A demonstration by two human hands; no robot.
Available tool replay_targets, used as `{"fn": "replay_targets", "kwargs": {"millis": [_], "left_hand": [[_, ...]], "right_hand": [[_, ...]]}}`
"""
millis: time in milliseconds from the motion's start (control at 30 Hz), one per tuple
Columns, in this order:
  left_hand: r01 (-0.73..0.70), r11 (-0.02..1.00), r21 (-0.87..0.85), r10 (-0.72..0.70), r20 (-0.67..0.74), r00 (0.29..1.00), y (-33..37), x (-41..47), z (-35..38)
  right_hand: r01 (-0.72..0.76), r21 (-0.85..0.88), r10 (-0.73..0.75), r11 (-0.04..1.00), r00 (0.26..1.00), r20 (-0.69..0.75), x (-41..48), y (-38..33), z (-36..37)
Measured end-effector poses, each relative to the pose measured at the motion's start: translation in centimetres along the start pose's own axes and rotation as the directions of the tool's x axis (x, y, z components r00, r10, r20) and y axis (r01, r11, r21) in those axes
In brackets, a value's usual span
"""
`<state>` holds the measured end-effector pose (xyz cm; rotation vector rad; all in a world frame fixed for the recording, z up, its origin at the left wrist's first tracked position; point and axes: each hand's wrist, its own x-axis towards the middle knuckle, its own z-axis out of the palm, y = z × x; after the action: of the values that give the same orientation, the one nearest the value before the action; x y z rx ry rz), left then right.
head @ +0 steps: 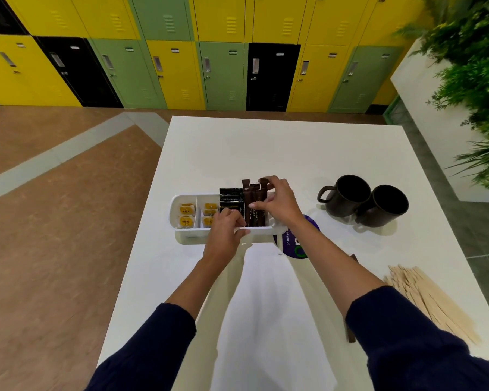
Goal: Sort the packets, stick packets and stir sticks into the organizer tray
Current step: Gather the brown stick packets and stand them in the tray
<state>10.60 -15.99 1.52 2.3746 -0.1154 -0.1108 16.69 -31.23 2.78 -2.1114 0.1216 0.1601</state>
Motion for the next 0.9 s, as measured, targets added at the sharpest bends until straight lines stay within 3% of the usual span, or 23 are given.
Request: {"fn": "replay_targets", "kwargs": {"millis": [333,500,733,900], "left_hand": [[-0.146,0.985,0.092,0.157,-0.124,0.98,3.3,-3.2,2.1],[-0.189,0.982,0.013,0.188,0.05,0.981,5.5,-5.7,5.9],[-0.198,0.979,0.054,0.175,0.285,0.942,9.2,-9.8,11.8],[-0.029,0.999,0.024,0.019,0.334,0.942,10.9,-11.6,15.1]], "right_hand": [[0.073,-0.052,-0.082,0.996,0.975,-0.204,-7.0,1.5,-4.6],[-0.062,-0.022,0.055,0.998,0.969,-0.239,-11.9,5.7,-9.2],[-0.334,-0.096,0.297,0.938,0.913,-0.279,-17.9,12.0,-13.2],[-0.476,-0.157,0.415,0.865,0.856,-0.308,-20.8,15.0,-13.6]]}}
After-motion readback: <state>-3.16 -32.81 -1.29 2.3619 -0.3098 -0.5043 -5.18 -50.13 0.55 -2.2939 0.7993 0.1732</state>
